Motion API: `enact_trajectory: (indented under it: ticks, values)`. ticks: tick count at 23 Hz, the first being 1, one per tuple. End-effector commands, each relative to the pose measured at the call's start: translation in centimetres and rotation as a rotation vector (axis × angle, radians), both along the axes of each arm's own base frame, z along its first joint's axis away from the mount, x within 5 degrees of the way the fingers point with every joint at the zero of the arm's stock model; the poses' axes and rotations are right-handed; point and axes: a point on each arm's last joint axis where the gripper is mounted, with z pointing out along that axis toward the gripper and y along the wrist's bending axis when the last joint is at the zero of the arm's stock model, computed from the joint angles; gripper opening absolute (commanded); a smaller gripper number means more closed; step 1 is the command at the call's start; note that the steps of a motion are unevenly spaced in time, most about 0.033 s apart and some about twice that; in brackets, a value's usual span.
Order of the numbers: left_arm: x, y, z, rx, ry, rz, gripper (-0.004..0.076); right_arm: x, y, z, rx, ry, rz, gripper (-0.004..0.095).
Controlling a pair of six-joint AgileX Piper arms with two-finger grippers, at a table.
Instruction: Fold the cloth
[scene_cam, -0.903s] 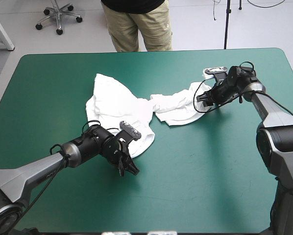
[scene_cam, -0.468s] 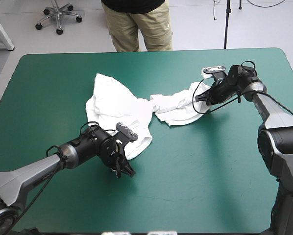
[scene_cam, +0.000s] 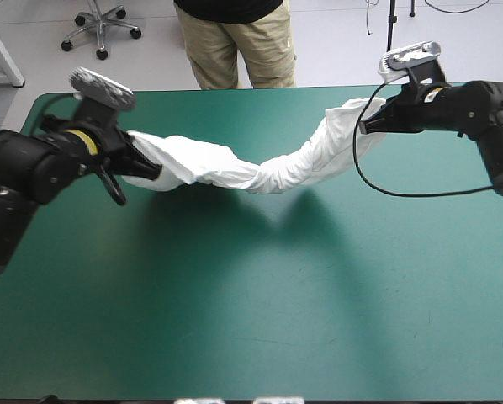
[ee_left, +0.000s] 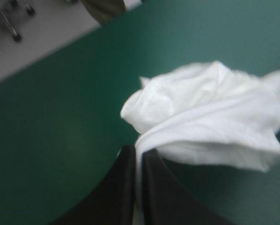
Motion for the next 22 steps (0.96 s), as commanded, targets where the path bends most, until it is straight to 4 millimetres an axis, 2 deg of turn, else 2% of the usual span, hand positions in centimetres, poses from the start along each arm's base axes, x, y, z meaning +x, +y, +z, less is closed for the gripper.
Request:
enact_trajectory:
  ticks: [1,3,6,10,11,13,15,17,19,21,22]
  values:
    - [-3.6,2.5,8.4,-0.051,-0.314,0.027,-0.0009,-5.4,-0.7,7.0,-0.002,-0.274,0.01,-0.0017]
    - [-5.7,3.8,12.0,-0.081,-0.459,0.052,-0.0009,-8.2,-1.0,9.7,-0.005,-0.374,0.015,-0.0017]
    - [-9.0,5.7,16.0,-0.117,-0.638,0.101,-0.0009,-12.4,-1.4,13.4,-0.011,-0.524,0.025,-0.0017]
    - [-13.3,7.6,19.3,-0.174,-0.808,0.11,-0.0009,-17.7,-2.0,17.1,-0.014,-0.698,0.028,-0.0017]
    - [-15.1,8.3,20.4,-0.188,-0.876,0.104,-0.0009,-20.2,-2.2,18.5,-0.023,-0.771,0.031,-0.0017]
    - [-16.2,8.8,20.9,-0.195,-0.914,0.107,-0.0009,-21.7,-2.4,19.1,-0.021,-0.806,0.031,-0.0017]
    - [-16.4,9.3,21.0,-0.157,-0.927,0.149,-0.0009,-23.9,-2.5,19.3,-0.023,-0.821,0.039,-0.0017]
    - [-15.9,9.5,20.9,-0.114,-0.923,0.19,-0.0009,-23.9,-2.6,19.3,-0.029,-0.814,0.039,-0.0017]
    - [-14.3,9.2,20.3,-0.068,-0.865,0.227,-0.0009,-23.0,-2.5,19.0,-0.041,-0.794,0.033,-0.0017]
    - [-11.4,8.0,19.1,-0.04,-0.741,0.227,-0.0009,-20.9,-2.3,18.2,-0.047,-0.735,0.037,-0.0017]
    - [-9.2,7.2,18.3,-0.015,-0.668,0.227,-0.0009,-19.3,-2.1,17.5,-0.052,-0.688,0.042,-0.0017]
